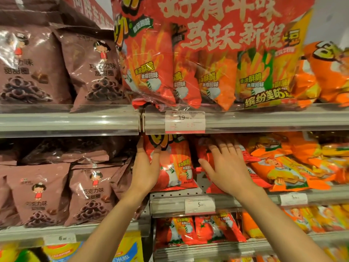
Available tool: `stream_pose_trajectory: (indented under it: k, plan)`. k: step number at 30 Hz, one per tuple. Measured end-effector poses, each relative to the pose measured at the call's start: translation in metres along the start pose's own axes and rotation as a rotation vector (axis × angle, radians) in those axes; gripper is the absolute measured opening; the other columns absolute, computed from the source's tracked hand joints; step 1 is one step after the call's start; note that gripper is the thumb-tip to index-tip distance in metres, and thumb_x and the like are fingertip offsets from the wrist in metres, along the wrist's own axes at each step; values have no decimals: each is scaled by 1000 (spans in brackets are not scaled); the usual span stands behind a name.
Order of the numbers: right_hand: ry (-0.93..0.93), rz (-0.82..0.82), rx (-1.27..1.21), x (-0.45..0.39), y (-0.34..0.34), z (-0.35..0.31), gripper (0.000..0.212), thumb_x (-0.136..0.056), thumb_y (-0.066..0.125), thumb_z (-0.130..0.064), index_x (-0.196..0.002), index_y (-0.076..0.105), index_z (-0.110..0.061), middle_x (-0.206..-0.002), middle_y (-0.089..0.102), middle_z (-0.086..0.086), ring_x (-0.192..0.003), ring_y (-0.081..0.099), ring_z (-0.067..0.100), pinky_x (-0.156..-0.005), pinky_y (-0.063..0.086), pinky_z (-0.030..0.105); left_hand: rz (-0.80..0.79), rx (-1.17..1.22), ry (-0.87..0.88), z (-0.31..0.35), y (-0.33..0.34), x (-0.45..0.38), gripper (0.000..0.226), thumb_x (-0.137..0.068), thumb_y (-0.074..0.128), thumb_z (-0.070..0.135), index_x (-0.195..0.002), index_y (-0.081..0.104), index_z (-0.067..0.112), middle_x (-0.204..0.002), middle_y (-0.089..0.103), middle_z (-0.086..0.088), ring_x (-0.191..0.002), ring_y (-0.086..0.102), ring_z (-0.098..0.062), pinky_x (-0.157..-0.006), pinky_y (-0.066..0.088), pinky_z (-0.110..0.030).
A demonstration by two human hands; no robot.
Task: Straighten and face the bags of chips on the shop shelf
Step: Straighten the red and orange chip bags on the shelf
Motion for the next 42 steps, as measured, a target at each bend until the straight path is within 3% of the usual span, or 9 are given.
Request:
stream_pose_trajectory:
  k: [4, 7, 11, 15, 20, 24, 29, 35, 42]
  plan:
    - [-21, 46, 22, 9, 5, 13, 65, -97, 34, -61, -135, 59, -14, -131, 62, 14, -126, 53, 34, -114, 33, 50, -14, -21, 26, -6, 11, 15, 66, -101, 49, 46, -156, 19, 26, -154, 42, -2, -141, 40, -22, -113, 32, -34]
    - [-23, 73, 1, 11, 4, 18, 64, -98, 35, -61, -135, 58, -15, -130, 61, 12, -126, 52, 33, -114, 33, 48, 1, -34, 47, -10, 13, 20, 62, -101, 47, 45, -155, 23, 26, -152, 44, -1, -139, 43, -20, -106, 32, -29]
    - [-44, 79, 0, 15, 9, 11, 63, -99, 35, -59, -137, 56, -15, -134, 59, 11, -130, 49, 31, -118, 28, 48, -18, -57, 38, -11, 17, 15, 64, -99, 44, 53, -153, 27, 22, -143, 50, -6, -133, 48, -24, -108, 41, -44]
    - [-40, 68, -59, 16, 9, 12, 65, -98, 35, -61, -140, 54, -16, -139, 55, 11, -135, 44, 30, -119, 25, 47, -122, -120, 35, -15, 14, 13, 65, -98, 45, 55, -153, 31, 23, -143, 48, -6, -134, 46, -25, -109, 40, -45]
    - [-27, 44, -224, 19, -1, 21, 66, -96, 42, -59, -145, 51, -17, -149, 47, 12, -142, 36, 29, -121, 23, 42, -179, -147, 140, -14, -5, 23, 66, -96, 60, 45, -153, 32, 25, -146, 40, 4, -131, 44, -11, -111, 38, -33]
    - [38, 88, -279, 32, -11, 32, 52, -96, 61, -41, -140, 57, -13, -147, 49, 14, -142, 38, 30, -121, 26, 44, -128, -83, 203, -10, -22, 32, 52, -92, 67, 38, -140, 49, 28, -130, 47, 12, -115, 53, -2, -97, 45, -24]
    - [106, 168, -384, 51, -20, 53, 37, -93, 68, -31, -125, 66, -14, -138, 54, 7, -134, 46, 24, -109, 39, 41, -86, 13, 191, -10, -25, 44, 30, -92, 67, 39, -122, 61, 33, -114, 64, 13, -101, 64, -6, -87, 55, -33]
    - [190, 307, -638, 63, -26, 100, 21, -95, 64, -32, -109, 71, -18, -116, 60, -5, -110, 57, 8, -94, 51, 33, 10, 132, 160, 8, -13, 66, 13, -95, 66, 25, -108, 66, 24, -91, 71, 6, -85, 67, -11, -74, 52, -17]
    - [275, 257, -921, 65, -13, 178, 6, -92, 64, -34, -90, 69, -34, -89, 72, -11, -85, 65, 2, -73, 46, 12, -19, 204, 97, 42, 63, 91, 24, -97, 55, -1, -104, 63, 20, -89, 63, -4, -73, 54, -9, -60, 43, -14]
Point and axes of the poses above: each hand's wrist, its own x-axis away from the middle knuckle, its own y-axis out of the palm, z = x × y, the point moved 8 cm from there along -x, towards the middle knuckle
